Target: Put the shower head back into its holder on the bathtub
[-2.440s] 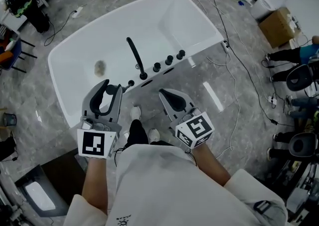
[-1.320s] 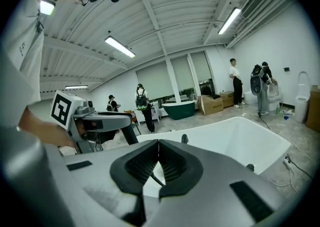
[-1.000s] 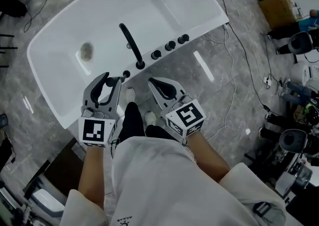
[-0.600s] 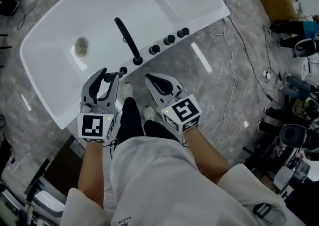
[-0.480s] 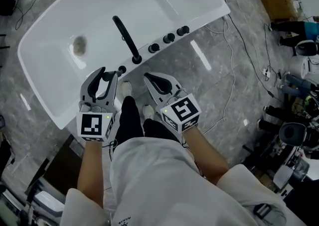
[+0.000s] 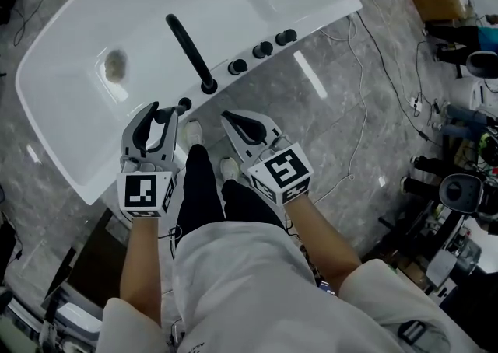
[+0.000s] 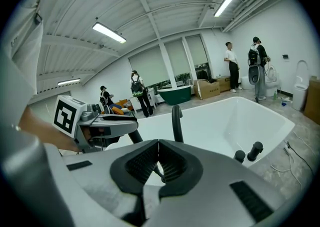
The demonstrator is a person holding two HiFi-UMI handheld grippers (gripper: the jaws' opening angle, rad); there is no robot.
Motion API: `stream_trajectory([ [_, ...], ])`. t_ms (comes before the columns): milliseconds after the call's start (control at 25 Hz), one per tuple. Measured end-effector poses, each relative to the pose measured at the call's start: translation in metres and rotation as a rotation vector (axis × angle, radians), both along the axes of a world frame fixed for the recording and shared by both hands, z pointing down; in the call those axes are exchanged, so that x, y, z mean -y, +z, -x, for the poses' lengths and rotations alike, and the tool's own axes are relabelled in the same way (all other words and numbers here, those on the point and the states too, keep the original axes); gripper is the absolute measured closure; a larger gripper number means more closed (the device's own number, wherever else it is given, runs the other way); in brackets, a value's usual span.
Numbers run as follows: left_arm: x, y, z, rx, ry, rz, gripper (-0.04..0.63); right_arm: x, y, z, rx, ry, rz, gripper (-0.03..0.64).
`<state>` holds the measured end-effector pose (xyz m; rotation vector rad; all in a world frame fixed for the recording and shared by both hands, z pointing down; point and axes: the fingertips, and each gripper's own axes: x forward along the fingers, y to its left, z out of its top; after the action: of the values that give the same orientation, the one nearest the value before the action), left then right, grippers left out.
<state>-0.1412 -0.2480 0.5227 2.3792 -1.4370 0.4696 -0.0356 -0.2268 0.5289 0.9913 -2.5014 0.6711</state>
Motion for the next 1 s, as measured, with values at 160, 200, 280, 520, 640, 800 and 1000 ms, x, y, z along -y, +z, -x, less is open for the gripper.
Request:
stream_trajectory([
  [160,0.003,0.013,-0.006,0.001,0.015,0.007,0.454,0.000,0.010,-0.004,-0.009,0.004,0.013,0.598],
  [200,0.004,0.016,-0.006,0.004,0.017,0.010,0.454,0.000,0.013,-0.005,-0.012,0.005,0.016,0.599],
  [280,0.005,0.024,-0.006,0.009,0.015,0.016,0.454,0.000,0.019,-0.006,-0.016,0.008,0.023,0.598],
  [520,0.012,0.044,-0.007,0.016,0.021,0.026,0.454,0.002,0.030,-0.013,-0.025,0.024,0.040,0.598],
  [640,0.013,0.056,-0.006,0.024,0.015,0.038,0.454,0.003,0.038,-0.017,-0.030,0.035,0.046,0.598],
  [800,0.013,0.065,-0.007,0.026,0.012,0.049,0.454,0.004,0.040,-0.020,-0.032,0.046,0.045,0.599],
  [1000,0.013,0.077,-0.010,0.023,0.011,0.059,0.454,0.005,0.044,-0.023,-0.034,0.062,0.046,0.600],
])
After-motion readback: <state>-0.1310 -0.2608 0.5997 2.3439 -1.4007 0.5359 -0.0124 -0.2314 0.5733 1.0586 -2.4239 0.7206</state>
